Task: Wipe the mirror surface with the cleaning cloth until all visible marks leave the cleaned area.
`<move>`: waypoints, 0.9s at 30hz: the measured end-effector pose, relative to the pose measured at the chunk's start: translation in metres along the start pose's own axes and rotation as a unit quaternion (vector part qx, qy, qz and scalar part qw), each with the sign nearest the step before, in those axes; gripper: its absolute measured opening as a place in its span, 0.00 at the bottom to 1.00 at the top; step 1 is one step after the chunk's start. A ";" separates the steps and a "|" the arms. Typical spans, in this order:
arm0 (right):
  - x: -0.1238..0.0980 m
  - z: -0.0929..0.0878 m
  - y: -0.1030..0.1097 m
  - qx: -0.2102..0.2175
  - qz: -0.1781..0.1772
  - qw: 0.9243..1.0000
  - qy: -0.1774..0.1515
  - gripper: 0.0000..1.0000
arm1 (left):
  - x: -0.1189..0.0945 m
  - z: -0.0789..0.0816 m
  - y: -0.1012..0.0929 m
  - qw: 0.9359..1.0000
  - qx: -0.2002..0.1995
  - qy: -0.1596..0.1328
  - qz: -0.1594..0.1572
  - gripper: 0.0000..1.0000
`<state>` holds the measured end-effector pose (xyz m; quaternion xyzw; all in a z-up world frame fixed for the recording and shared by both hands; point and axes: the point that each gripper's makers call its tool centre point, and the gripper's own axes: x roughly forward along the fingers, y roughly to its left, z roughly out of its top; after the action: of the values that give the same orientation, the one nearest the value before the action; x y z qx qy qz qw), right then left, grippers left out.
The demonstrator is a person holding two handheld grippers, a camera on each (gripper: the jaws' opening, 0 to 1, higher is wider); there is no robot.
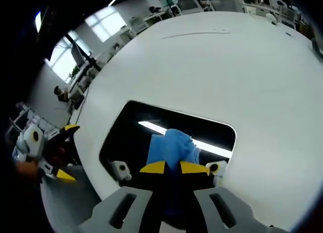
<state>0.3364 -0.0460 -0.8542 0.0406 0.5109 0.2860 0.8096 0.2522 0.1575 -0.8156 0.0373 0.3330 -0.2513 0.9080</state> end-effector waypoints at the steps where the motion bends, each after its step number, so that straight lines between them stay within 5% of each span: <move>1: -0.001 -0.001 -0.001 0.001 0.001 1.000 -0.003 0.03 | 0.000 -0.001 0.000 1.000 0.000 0.003 0.001 0.99; 27: -0.016 -0.008 -0.027 0.015 -0.023 1.000 -0.007 0.04 | -0.001 0.000 0.001 1.000 -0.006 -0.001 0.004 0.99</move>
<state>0.3357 -0.0786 -0.8543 0.0430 0.5100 0.2594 0.8190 0.2522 0.1585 -0.8150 0.0327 0.3340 -0.2455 0.9094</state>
